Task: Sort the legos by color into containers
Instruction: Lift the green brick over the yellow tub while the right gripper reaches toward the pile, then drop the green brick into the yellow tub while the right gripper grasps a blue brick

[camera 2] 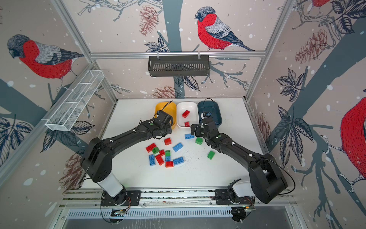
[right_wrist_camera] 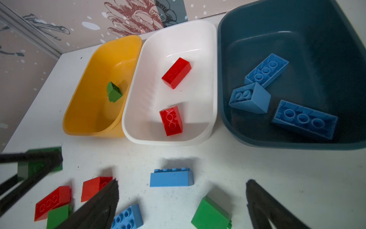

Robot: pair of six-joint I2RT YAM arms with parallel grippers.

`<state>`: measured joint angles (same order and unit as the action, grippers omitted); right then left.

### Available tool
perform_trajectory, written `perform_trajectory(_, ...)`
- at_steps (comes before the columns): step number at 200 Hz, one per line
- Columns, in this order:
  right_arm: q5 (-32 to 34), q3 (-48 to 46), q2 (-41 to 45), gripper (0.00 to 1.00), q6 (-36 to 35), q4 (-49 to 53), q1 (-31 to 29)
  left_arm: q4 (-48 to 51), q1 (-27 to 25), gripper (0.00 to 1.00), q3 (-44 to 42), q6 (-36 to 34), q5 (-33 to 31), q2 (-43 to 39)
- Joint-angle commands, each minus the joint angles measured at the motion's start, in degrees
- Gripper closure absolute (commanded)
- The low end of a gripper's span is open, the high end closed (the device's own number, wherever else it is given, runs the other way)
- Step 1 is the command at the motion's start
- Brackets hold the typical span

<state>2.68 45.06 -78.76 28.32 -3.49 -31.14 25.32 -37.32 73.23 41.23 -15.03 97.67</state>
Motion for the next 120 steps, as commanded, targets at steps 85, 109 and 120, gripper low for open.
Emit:
perform_trajectory(85,-2.6,-3.1,-6.0,0.0,-7.7,-2.6,-15.2,-17.3,10.5,0.59,8.2,-3.9,3.7,11.7)
perform_trajectory(109,-1.2,-0.9,-9.8,0.01,-9.7,-1.8,-18.2,-14.5,11.8,0.58,13.6,-5.1,4.3,16.4)
perform_trajectory(120,-0.6,0.0,-11.4,0.01,-10.0,-1.5,-19.0,-13.6,12.3,0.58,16.1,-5.6,4.3,18.4)
